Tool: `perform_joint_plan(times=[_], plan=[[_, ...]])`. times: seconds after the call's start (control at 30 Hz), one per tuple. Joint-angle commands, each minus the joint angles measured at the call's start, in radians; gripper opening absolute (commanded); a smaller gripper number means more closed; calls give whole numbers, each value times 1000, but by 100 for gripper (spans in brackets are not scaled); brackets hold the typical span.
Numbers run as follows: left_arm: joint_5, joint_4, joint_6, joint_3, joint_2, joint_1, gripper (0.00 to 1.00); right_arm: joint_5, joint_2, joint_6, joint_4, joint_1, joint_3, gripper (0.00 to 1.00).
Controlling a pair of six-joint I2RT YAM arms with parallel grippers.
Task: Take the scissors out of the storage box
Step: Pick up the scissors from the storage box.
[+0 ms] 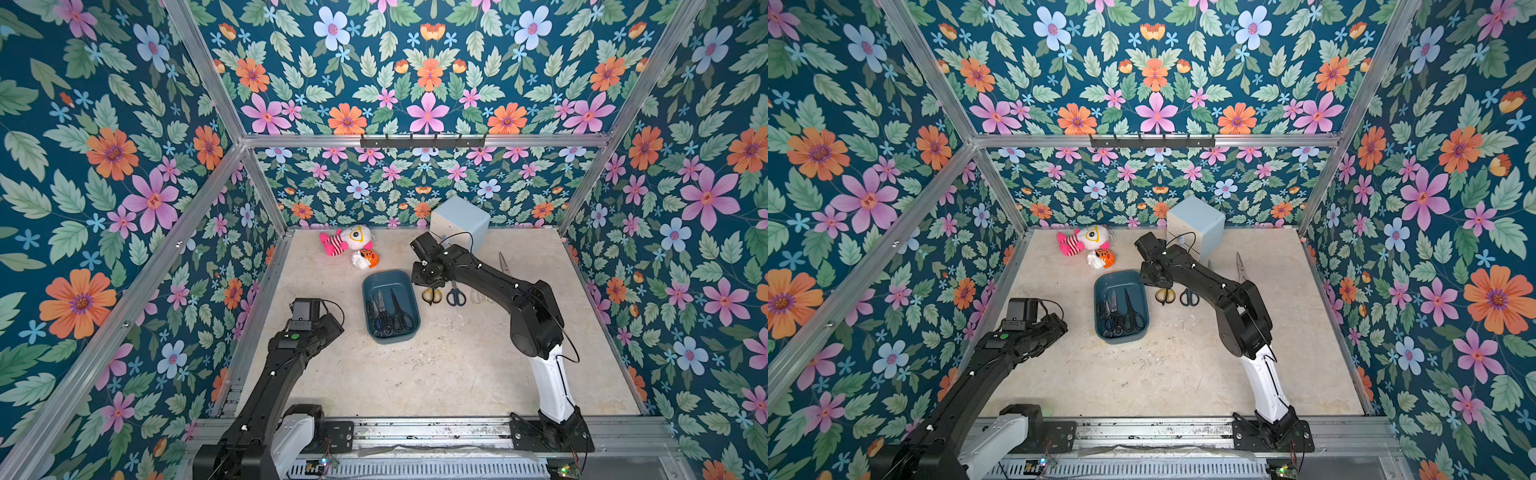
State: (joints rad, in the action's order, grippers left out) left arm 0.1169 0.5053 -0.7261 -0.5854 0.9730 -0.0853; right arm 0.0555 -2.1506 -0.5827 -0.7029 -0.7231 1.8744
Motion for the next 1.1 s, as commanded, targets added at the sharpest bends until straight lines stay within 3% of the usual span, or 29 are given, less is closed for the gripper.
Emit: perform_joint_plan(times=[0.0,0.2,0.43,1.07], plan=[[22,-40,-4,11,15,1,68,-52,33,40,-27,-27,-16,31],[47,-82,-15,24,40,1,68,-108,46,64,-31,-109,-32,31],[58,-120,-15,31,66,2,68,-116,-37,67,-85,-193,51,33],[72,-122,23,50,65,39,71,-60,-214,72,-195,-258,242,35]])
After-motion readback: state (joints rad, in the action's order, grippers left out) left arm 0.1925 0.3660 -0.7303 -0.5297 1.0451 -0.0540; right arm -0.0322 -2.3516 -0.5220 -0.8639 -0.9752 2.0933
